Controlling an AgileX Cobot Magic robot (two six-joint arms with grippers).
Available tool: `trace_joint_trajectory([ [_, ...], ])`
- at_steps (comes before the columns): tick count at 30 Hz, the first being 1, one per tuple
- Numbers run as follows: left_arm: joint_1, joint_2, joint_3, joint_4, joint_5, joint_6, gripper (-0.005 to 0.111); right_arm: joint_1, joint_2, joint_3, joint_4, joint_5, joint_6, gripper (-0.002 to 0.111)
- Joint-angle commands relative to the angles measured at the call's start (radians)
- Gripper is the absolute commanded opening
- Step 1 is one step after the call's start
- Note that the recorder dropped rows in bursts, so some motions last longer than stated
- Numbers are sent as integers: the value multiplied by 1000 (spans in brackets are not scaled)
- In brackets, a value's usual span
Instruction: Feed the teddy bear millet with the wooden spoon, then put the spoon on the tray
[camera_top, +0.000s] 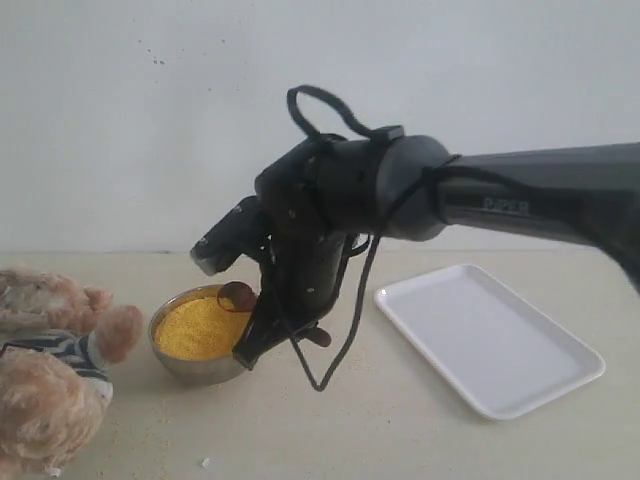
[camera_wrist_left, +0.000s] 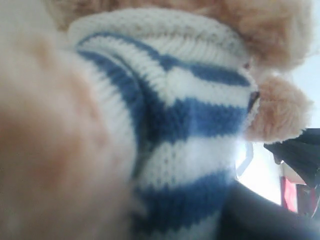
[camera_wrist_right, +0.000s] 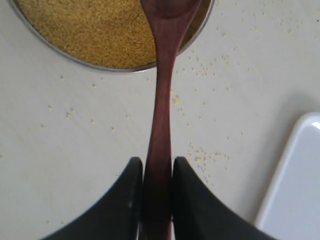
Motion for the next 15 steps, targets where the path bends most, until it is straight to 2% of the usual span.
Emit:
trace_joint_trajectory([
  [1,1,-1,15,19,146,-62,4,-40,-62,-5,127,45,-89,0],
  [4,-1,-1,41,19,227,-62,4,-59,-90,-5,143,100,-107,0],
  [9,-44,-1,148,53,227,-68,4,-63,-139,-5,147,200,-163,0],
  [15,-48,-1,224,75,227,-68,4,-46,-181,-5,223,200,-239,0],
])
